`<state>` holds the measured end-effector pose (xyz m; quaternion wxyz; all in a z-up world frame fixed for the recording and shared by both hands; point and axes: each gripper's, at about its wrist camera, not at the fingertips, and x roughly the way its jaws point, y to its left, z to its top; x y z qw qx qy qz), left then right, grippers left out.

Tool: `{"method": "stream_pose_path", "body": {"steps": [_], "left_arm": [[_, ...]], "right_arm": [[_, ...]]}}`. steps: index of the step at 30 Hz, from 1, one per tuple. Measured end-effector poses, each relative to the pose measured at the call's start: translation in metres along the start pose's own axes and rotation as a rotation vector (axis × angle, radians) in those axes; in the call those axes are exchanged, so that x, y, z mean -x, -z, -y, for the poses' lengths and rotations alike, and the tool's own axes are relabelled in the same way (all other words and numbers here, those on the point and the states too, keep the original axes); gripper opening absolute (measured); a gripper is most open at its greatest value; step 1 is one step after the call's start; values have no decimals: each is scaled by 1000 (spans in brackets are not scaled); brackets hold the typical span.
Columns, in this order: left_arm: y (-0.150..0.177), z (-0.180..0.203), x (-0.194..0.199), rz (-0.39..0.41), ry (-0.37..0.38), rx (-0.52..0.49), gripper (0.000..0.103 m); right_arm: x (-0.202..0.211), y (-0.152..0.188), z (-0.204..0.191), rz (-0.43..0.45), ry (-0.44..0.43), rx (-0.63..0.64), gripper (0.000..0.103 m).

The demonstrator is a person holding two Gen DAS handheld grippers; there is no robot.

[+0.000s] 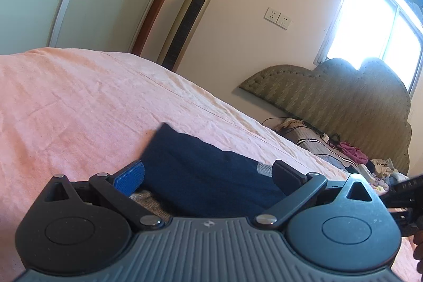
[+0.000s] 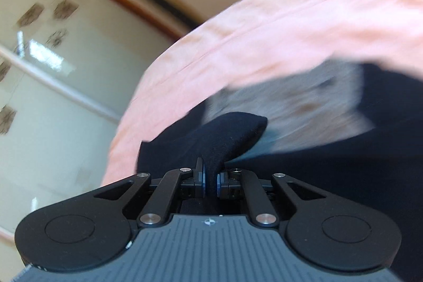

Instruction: Fold small clothes

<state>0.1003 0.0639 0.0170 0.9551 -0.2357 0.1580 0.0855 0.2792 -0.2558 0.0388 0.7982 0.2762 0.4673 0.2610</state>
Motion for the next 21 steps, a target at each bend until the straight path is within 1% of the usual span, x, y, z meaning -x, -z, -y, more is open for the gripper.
{"method": "stream_pose_path", "body": {"steps": [2,4,7,9,10,11,12,13,14,15,16,17,18,19,20,21], "left_arm": [[0,1,-1,-7,2,-3,103],[0,2,-2,-11,2,-6,103],[2,4,-2,-19,-2,-17,103],[2,6,-4,-28,-9,-27,103],[2,7,-6,-47,-6,-36,103],[0,8,-9,-78,2,-46,103],[-2,10,-11,-111,9,-59,103],[-3,15,-15,-148,13,-88,103],[-5,22,-17,-164,15,-120,103],[-6,30,-20,-167,26,-151,103],[-7,42,-25,-169,48,-195,103],[-8,53,-34,-184,63,-244,103],[-9,63,-44,-206,69,-291,103],[-8,74,-58,-236,67,-349,103],[-7,81,-71,-268,49,-396,103],[-4,85,-85,-317,21,-442,103]], "right_arm": [[21,-4,30,19,65,-41,15],[37,-2,56,35,108,-88,14],[43,10,75,30,105,-120,14],[39,16,76,35,106,-121,16],[36,16,76,45,102,-139,18],[39,16,76,66,98,-160,25],[43,15,71,128,118,-171,39],[55,18,63,211,162,-142,47],[63,23,52,288,198,-83,56],[67,28,39,341,214,-16,61],[62,32,30,337,211,45,63],[53,34,22,307,219,89,67],[41,35,15,270,238,136,68],[26,36,9,231,270,197,69],[13,38,5,210,309,251,70],[1,42,4,202,361,303,74]]}}
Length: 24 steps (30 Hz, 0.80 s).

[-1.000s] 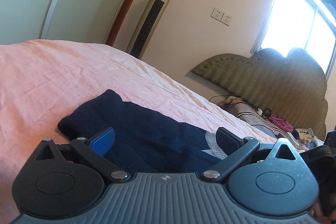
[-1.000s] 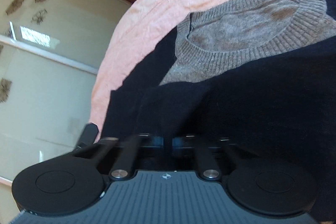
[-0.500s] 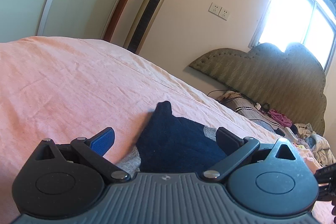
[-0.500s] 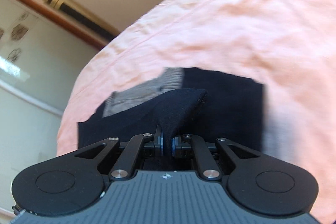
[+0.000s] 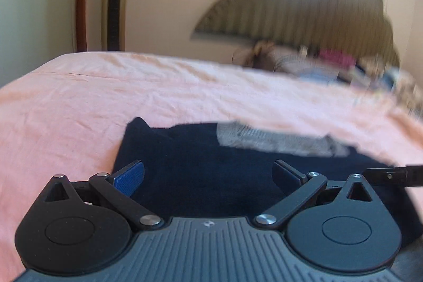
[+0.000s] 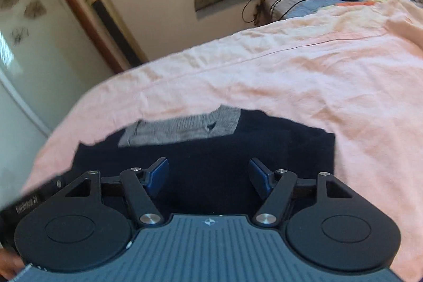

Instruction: Fold small clothes

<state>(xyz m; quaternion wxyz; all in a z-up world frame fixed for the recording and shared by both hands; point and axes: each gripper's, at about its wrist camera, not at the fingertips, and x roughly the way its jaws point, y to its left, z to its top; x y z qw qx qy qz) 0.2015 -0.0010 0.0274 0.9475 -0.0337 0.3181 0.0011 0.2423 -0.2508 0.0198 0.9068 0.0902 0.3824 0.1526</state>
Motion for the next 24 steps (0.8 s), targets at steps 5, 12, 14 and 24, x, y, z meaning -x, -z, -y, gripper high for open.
{"method": "stream_pose_path", "body": {"steps": [5,12,14,24], "left_arm": [[10,-25,-26,-64,76,-73,103],[15,-18,13,-49,2,-95,103],[25,-21,49,-39,124,-84,103],[73,-34,68,-113,145,-210,103]], "right_arm": [[-9,21,3,95,107,198,85],[14,21,-5,76,194,137,92],[44,39,-12,84,60,42,95],[74,97,-12,30,91,216,102]]}}
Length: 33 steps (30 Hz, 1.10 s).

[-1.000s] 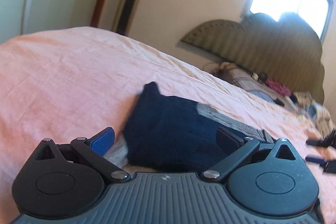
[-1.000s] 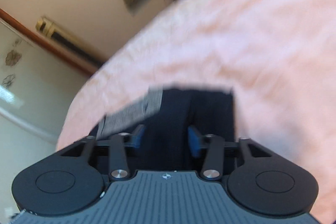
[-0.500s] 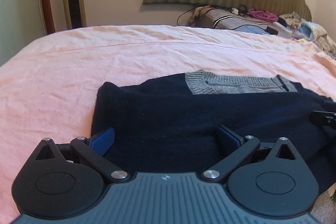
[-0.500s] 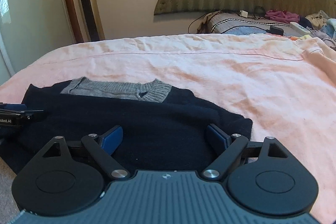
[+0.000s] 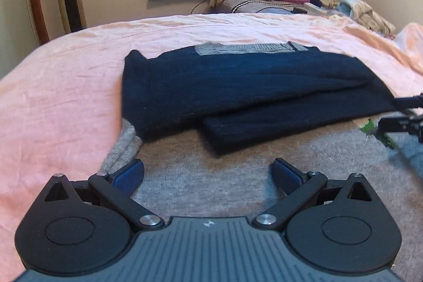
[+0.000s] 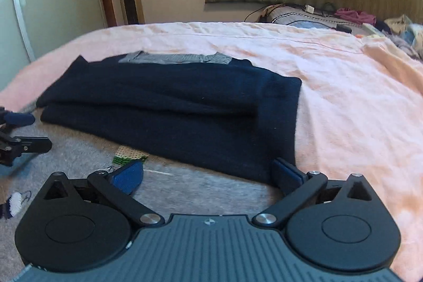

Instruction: Fold small clothes

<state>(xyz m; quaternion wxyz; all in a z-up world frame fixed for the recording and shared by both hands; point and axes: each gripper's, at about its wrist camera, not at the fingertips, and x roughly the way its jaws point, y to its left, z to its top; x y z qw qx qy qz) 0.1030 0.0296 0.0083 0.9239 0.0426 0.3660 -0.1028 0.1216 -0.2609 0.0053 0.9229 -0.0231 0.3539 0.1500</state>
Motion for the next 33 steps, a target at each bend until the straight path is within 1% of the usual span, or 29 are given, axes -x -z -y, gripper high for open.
{"method": "stream_pose_path", "body": {"steps": [2,3,4,5,6,7,8,9,10,11,12,13,15,16,18,19,21,22,23,25,26,27,28,29,30,31,33], "left_arm": [[1,4,7,-18,-35,-8,103],[3,6,11,-28,-42,-3,103],[8,8,16,-35,-42,4,103],[13,10,21,-34,-36,5,103],[19,11,24,-18,-36,-1,103],[26,10,26,10,-39,-5,103],[28,8,27,15,-32,5,103],[29,4,28,10,-27,14,103],[29,2,29,8,-32,15,103],[31,0,32,6,-40,15,103],[33,-3,36,0,-55,17,103],[34,-4,41,-8,-66,22,103],[39,-10,57,-17,-65,47,103],[43,-14,68,-5,-46,71,103],[52,-26,84,12,-22,128,103],[56,-33,88,9,-22,159,103],[63,-48,91,-7,-27,236,103],[67,-55,89,-19,-34,272,103],[68,-58,90,-4,-37,281,103],[66,-56,88,-5,-40,278,103],[65,-54,87,-2,-34,268,97],[64,-50,85,6,-32,252,84],[62,-46,83,13,-42,233,75],[60,-43,82,14,-61,213,57],[58,-42,80,7,-74,200,48],[55,-43,80,-3,-67,208,48],[53,-48,83,-24,-35,237,48]], "right_arm": [[-1,-4,-15,-46,73,66,102],[5,-6,-26,-60,109,58,101],[13,-6,-34,-58,95,37,102],[22,-5,-42,-41,41,25,103],[29,0,-50,-29,-24,25,103],[30,7,-57,-48,-55,39,103],[24,15,-61,-92,-37,60,103],[24,28,-61,-54,-15,111,103],[28,35,-53,-23,-36,104,103],[32,33,-41,-20,-38,43,103],[34,32,-33,-35,21,30,103],[37,33,-25,-39,53,35,103],[50,32,-16,-63,56,-26,103],[61,30,-11,-73,29,-83,103],[86,35,4,-23,-75,-193,103],[97,41,16,-1,-90,-254,103],[104,51,38,-9,-52,-341,101],[102,57,49,-33,-34,-375,89],[101,61,53,-40,-36,-377,85],[103,60,49,-60,-56,-343,82],[102,59,47,-76,-85,-337,73],[100,58,45,-92,-117,-334,58],[98,58,42,-104,-123,-316,53],[97,56,39,-110,-114,-295,46],[96,55,40,-119,-115,-289,29],[96,55,45,-139,-134,-309,11],[101,53,48,-117,-133,-314,11]]}}
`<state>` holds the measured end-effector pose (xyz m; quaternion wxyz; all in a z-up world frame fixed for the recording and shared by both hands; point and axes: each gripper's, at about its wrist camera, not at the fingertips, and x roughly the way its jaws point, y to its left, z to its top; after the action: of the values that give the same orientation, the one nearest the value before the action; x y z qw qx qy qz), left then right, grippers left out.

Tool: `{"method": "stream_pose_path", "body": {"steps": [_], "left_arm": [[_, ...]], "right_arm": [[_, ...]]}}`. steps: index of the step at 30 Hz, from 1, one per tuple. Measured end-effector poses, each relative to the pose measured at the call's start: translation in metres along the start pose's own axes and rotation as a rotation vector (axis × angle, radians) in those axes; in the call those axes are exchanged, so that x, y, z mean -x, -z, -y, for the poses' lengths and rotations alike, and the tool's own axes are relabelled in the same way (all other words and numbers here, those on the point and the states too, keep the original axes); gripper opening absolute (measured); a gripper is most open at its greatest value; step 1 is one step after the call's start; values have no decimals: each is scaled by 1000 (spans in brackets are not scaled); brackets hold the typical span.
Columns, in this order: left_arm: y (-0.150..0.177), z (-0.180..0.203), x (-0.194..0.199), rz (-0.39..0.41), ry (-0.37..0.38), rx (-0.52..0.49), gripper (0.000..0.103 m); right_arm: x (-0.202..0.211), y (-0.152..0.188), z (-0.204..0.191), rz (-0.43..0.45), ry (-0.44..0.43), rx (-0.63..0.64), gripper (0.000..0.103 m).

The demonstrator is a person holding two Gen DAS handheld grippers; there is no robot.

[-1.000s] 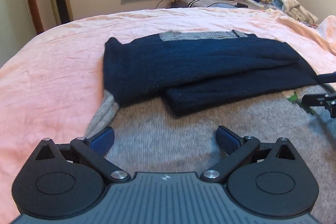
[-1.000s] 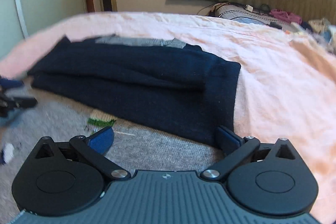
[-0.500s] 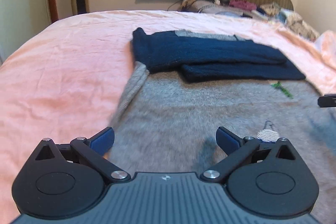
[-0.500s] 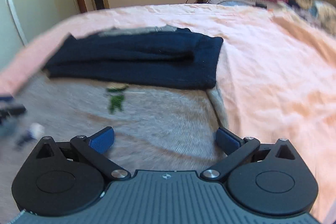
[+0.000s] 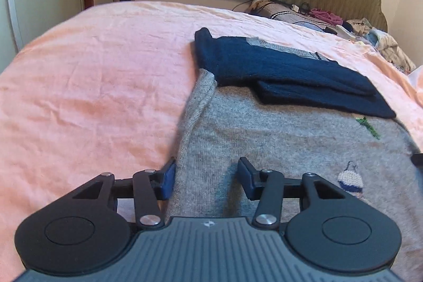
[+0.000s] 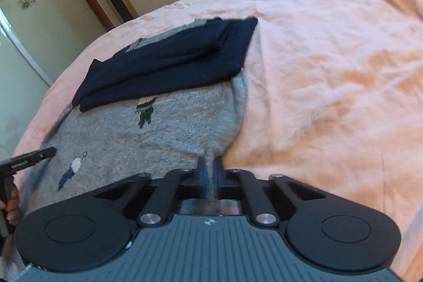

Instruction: Fold small clothes

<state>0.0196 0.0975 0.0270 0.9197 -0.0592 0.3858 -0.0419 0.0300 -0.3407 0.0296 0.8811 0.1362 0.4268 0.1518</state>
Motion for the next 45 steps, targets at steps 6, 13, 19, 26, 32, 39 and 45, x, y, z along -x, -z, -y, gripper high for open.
{"method": "stream_pose_path", "body": {"steps": [6,13,19,26,32,39,45], "left_arm": [[5,-14,11,-38,105,77,64],[6,-13,6,-19,142,127,68],[-4,-8,5,-50,157,143,52],[9,-13,13,-51,180,106,54],[25,-36,25,-124,367,247,65],[22,-39,42,-106,349,264,5],[47,-69,40,-201,350,355,11]], "right_arm": [[-1,3,28,-33,-100,-163,19],[-11,8,35,-91,-331,-308,53],[-1,2,31,-62,-266,-245,10],[2,17,58,-69,-225,-325,11],[14,39,42,-103,-369,-347,62],[28,29,46,-45,-212,-282,9],[25,45,59,-80,-241,-363,24]]}}
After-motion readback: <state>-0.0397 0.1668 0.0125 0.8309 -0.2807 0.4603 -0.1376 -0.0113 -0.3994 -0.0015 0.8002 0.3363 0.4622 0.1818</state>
